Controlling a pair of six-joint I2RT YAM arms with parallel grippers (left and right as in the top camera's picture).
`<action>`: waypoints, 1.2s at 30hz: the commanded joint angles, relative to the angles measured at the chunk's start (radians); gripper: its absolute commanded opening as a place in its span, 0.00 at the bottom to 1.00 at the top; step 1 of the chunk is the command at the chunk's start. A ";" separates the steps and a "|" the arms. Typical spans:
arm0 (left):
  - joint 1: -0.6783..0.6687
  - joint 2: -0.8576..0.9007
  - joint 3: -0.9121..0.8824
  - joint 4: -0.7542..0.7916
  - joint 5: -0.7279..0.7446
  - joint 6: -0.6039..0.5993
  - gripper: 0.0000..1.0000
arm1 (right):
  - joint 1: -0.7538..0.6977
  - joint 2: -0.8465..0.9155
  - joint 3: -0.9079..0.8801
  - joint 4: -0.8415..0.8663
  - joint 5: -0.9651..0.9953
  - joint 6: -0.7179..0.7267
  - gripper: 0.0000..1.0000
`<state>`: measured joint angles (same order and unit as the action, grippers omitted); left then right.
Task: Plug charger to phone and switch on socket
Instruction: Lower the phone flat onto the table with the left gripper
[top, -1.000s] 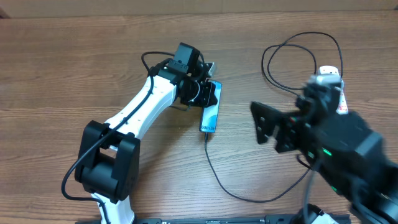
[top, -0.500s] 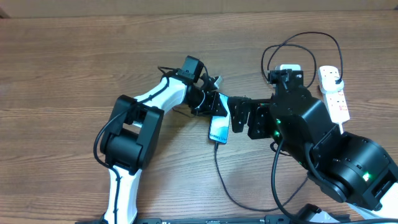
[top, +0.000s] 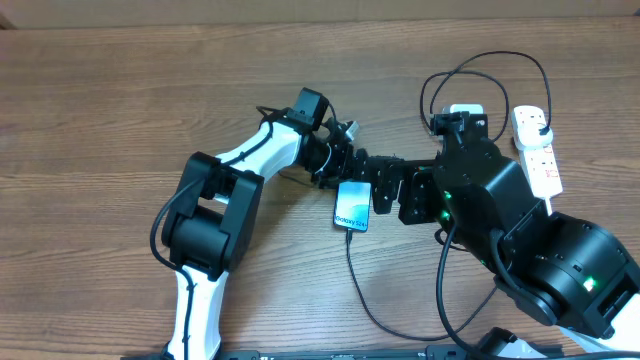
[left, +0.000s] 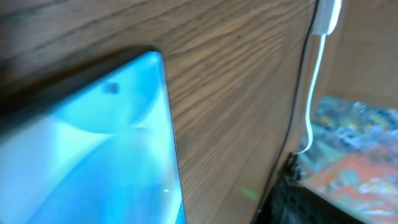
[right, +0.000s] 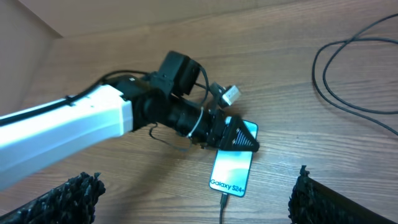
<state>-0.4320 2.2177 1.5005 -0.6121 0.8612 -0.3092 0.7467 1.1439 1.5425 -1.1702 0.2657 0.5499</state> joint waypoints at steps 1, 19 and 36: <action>0.002 0.019 -0.015 -0.059 -0.237 -0.013 1.00 | -0.002 -0.002 -0.005 -0.005 0.002 0.004 1.00; -0.001 0.019 -0.015 -0.121 -0.433 -0.013 1.00 | -0.002 -0.002 -0.005 -0.026 -0.006 0.004 1.00; 0.000 0.019 -0.015 -0.123 -0.435 -0.013 1.00 | -0.002 0.040 -0.005 -0.032 -0.006 0.004 1.00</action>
<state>-0.4397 2.1654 1.5261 -0.7238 0.6025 -0.3195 0.7467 1.1698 1.5425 -1.2053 0.2649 0.5503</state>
